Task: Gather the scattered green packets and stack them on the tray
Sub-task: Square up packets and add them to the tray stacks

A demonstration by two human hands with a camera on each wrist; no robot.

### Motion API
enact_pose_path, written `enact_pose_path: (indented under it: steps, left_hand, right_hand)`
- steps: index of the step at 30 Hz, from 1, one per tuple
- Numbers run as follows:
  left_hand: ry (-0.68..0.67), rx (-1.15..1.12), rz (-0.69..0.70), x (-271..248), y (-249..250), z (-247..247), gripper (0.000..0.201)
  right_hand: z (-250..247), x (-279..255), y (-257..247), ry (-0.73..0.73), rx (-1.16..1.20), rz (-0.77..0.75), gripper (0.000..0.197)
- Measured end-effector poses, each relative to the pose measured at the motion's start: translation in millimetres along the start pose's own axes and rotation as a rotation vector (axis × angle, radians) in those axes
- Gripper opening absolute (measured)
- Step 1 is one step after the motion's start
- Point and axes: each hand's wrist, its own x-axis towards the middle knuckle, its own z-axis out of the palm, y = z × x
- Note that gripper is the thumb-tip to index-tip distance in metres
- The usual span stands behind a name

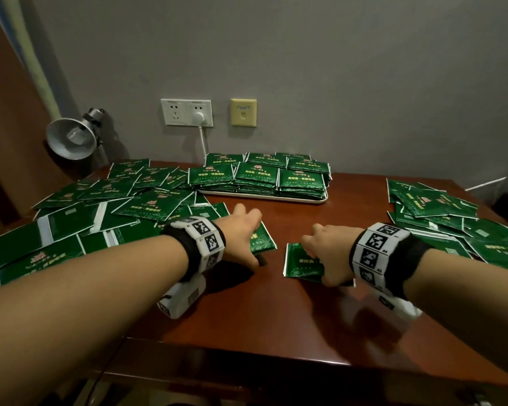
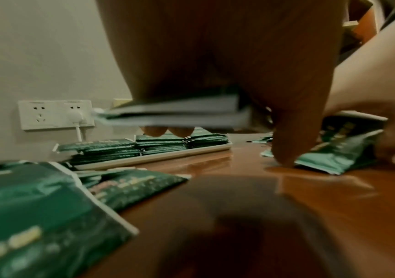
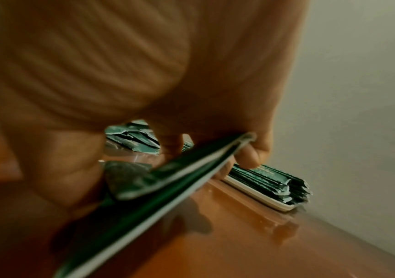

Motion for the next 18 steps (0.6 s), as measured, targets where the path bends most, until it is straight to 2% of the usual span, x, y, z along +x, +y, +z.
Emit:
enact_pose_path:
  steps: [5,8,14,18]
  left_hand:
    - [0.152,-0.056,-0.038,23.2,-26.0,-31.2,0.058]
    - [0.192,-0.018,-0.058,41.1,-46.5,-52.9,0.048]
    - [0.249,0.02,-0.076,84.7,-90.6,-95.0,0.043]
    - [0.268,0.008,-0.107,121.2,-122.7,-115.0,0.044]
  right_hand:
    - [-1.8,5.7,3.6,-0.121,0.047,0.004,0.076]
    - [-5.0,10.4,4.0,-0.149,-0.001,-0.027,0.075]
    - [-18.9,43.5,3.8,0.035,-0.375,-0.095,0.076]
    - [-46.4,81.2,19.3,0.165,-0.392,-0.14,0.068]
